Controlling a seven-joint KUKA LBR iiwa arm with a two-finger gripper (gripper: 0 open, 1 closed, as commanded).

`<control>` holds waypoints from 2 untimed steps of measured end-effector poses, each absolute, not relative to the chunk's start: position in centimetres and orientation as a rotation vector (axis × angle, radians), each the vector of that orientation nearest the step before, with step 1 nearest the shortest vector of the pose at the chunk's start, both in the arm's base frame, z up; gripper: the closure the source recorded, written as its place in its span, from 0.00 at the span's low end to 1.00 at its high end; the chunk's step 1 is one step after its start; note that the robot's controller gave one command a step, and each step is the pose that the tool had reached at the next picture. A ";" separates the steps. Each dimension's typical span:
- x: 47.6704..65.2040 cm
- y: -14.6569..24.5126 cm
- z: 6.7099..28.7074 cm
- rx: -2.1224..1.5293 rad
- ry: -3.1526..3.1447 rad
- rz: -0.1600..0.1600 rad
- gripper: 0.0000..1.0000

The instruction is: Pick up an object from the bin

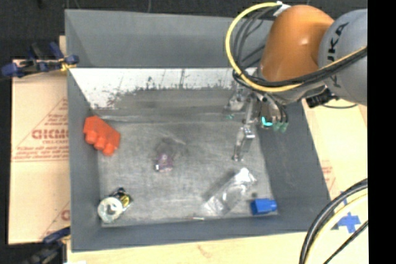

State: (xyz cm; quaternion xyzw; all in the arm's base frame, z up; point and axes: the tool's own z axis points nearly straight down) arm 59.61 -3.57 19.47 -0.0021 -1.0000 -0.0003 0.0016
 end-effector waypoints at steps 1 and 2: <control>63.1 2.4 12.8 0.043 -3.142 -0.003 0.00; 62.1 7.4 7.2 0.150 -3.151 0.004 0.00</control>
Offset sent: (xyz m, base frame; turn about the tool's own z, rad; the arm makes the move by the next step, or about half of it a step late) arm 0.0332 0.0562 -0.0636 -0.0250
